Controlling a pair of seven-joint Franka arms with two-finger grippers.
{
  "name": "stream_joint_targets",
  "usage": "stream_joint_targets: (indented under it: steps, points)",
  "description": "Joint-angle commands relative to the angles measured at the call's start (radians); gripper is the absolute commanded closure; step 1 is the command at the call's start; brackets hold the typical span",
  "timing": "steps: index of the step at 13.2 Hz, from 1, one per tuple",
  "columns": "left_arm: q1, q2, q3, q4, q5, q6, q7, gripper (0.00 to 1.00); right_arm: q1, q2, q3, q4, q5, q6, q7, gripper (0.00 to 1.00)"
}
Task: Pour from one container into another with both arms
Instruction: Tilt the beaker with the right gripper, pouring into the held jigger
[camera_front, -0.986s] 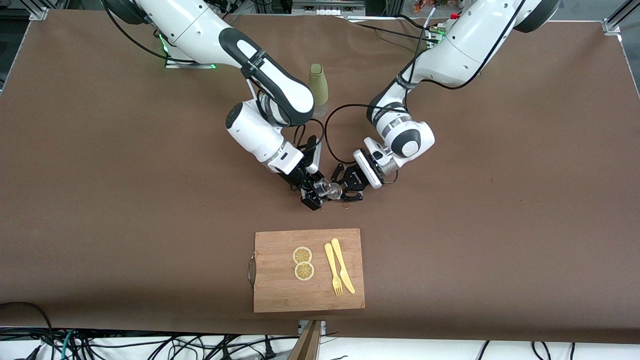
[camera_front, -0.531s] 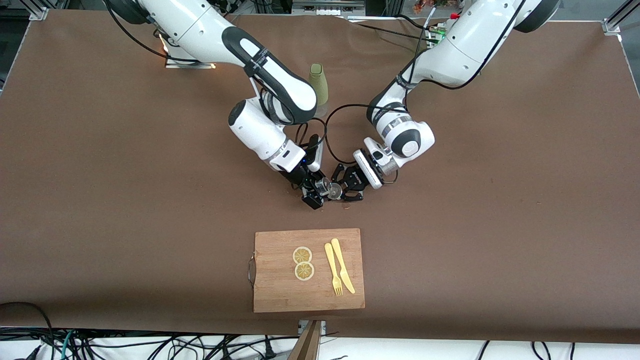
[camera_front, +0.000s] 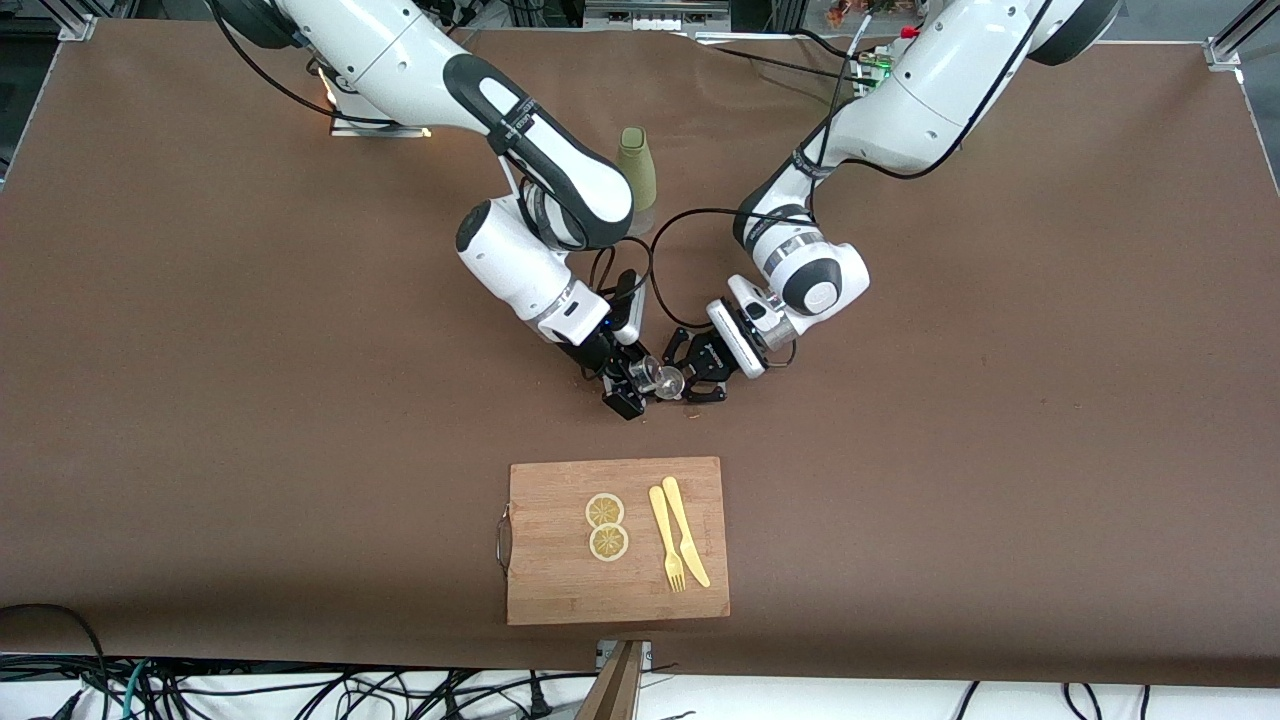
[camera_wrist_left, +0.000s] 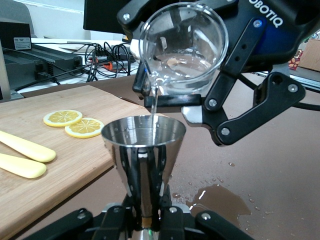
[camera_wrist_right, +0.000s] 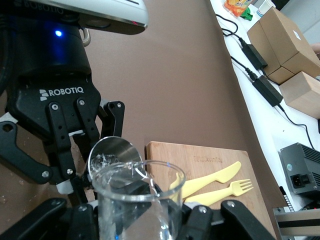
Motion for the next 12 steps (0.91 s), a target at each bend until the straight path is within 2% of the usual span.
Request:
stream_joint_targets:
  steps: [1,6,10,12]
  points:
    - [-0.001,0.009,-0.004,0.026,-0.054,0.019,0.047,1.00,0.007,-0.006,-0.001,-0.006,0.023,0.020,0.064,0.95]
    - [0.000,0.008,-0.004,0.025,-0.054,0.019,0.045,1.00,0.006,-0.006,0.008,-0.005,0.037,0.012,0.198,0.95]
    - [0.025,-0.006,-0.004,-0.003,-0.049,0.016,0.048,1.00,-0.011,-0.011,0.019,0.010,0.141,-0.002,0.220,0.95]
    - [0.048,-0.027,-0.006,-0.035,-0.046,0.013,0.056,1.00,-0.035,-0.017,0.022,0.023,0.202,-0.064,0.220,0.95]
